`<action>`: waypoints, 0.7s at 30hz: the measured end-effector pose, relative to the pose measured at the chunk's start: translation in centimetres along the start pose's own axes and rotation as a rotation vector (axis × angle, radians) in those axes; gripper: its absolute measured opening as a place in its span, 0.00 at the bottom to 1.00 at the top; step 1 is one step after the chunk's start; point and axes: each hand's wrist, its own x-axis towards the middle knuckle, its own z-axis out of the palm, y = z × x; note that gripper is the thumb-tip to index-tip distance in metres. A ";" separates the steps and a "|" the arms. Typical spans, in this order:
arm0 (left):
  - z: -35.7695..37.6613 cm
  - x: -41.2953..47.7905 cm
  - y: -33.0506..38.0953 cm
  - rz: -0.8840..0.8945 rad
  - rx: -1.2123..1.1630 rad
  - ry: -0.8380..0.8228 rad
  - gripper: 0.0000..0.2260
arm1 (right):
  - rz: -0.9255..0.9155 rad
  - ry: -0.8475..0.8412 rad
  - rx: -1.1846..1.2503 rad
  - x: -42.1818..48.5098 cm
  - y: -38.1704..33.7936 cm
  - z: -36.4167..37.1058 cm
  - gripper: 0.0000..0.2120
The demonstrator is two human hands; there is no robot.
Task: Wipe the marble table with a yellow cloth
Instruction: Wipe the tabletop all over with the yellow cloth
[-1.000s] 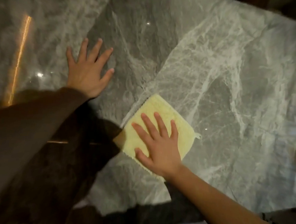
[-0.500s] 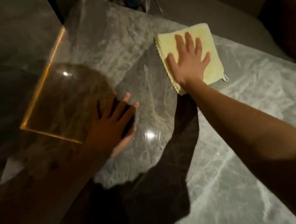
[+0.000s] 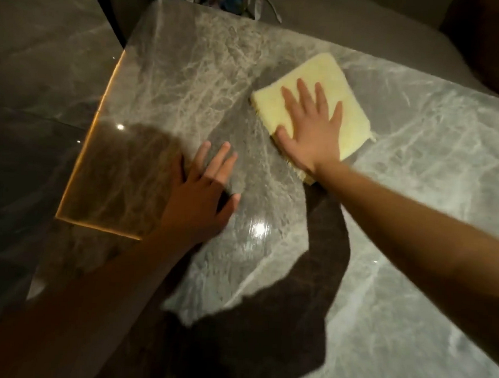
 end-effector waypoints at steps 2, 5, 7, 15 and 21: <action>0.1 0.2 -0.1 -0.062 -0.112 0.048 0.30 | -0.024 -0.005 -0.008 -5.3 -1.8 1.0 0.35; 0.0 0.0 -0.1 -0.074 -0.014 0.104 0.29 | -0.050 -0.023 -0.011 -13.1 -4.8 2.5 0.34; -0.5 -0.3 0.2 -0.044 0.003 0.100 0.29 | -0.071 -0.037 -0.003 -17.8 -7.0 3.4 0.34; -1.3 -5.7 -0.6 0.048 -0.002 0.060 0.24 | -0.226 -0.128 -0.017 -34.2 -13.1 5.9 0.35; -1.5 -9.5 -3.4 0.041 0.130 -0.030 0.28 | -0.232 -0.182 0.011 -42.2 -17.5 7.1 0.37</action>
